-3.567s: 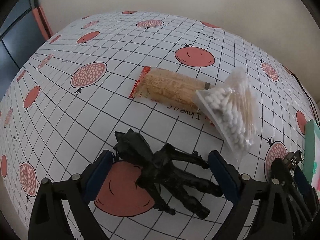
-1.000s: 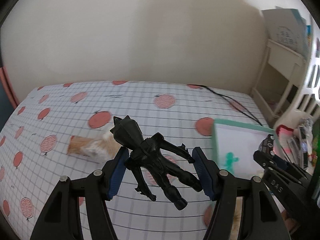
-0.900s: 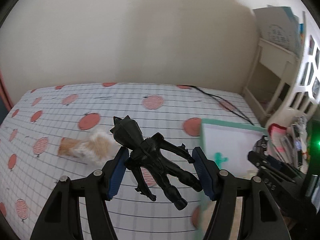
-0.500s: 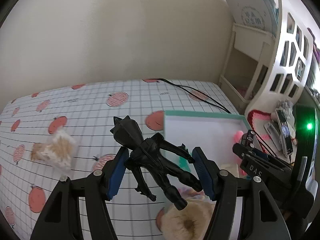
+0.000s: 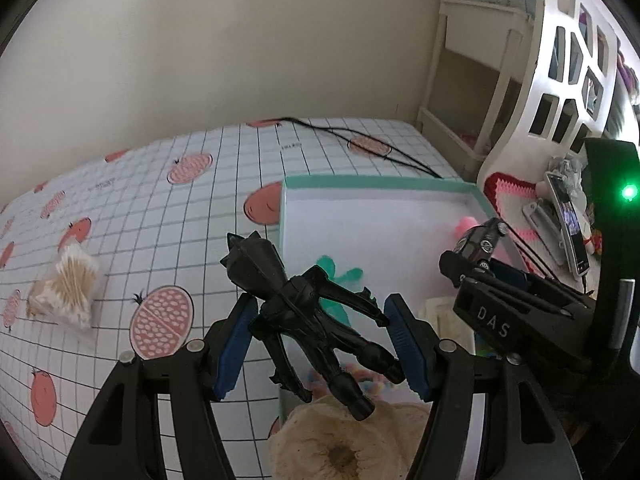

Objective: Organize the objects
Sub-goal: 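Lower the car and action figure into the tray and open both tools, then move both tools away from the tray toward the cotton swab bag and biscuit packet, then grasp the cotton swab bag with the right tool while the left tool grasps the biscuit packet, then lift and carry the swab bag and biscuit packet toward the tray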

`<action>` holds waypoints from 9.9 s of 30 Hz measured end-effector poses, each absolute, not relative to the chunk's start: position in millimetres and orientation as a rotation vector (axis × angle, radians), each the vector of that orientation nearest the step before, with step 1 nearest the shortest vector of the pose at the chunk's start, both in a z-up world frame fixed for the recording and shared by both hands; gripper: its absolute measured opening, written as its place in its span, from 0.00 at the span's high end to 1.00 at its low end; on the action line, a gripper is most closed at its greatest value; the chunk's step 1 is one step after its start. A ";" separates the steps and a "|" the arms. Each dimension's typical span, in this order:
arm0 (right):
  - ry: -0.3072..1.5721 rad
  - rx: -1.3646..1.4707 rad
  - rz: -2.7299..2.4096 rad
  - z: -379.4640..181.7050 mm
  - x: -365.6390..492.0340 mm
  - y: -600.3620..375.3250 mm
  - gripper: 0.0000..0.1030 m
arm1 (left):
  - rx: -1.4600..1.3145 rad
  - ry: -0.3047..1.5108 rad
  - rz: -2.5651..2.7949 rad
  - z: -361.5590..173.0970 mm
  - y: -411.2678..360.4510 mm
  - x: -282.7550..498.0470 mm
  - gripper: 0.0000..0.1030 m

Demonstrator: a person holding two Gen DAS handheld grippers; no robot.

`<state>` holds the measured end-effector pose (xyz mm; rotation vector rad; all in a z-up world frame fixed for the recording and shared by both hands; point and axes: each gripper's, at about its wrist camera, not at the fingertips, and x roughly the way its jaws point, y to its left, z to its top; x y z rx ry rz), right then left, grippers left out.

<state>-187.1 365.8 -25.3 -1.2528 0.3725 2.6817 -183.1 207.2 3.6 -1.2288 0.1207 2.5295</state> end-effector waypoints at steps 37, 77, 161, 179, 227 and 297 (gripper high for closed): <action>0.341 -1.242 2.718 -15.3 -180.6 353.1 0.58 | -1.266 0.080 2.519 10.0 181.7 -184.3 0.34; 0.357 -1.239 2.710 -15.3 -174.7 349.5 0.34 | -1.439 -0.026 2.663 -14.0 128.3 -203.6 0.23; 0.255 -1.029 2.897 34.0 -173.3 282.4 0.00 | -1.170 -0.283 2.883 30.2 22.4 -208.7 0.00; 0.105 -1.200 3.104 20.8 -192.7 148.5 0.00 | -1.324 -0.643 2.996 0.9 -103.5 -211.3 0.00; 0.324 -1.492 3.062 -55.6 -274.9 64.9 0.00 | -1.494 -0.942 2.868 -35.2 -125.7 -263.7 0.00; -0.143 -1.537 2.932 -55.3 -249.0 86.8 0.42 | -1.750 -0.268 2.904 -41.0 -73.8 -263.8 0.63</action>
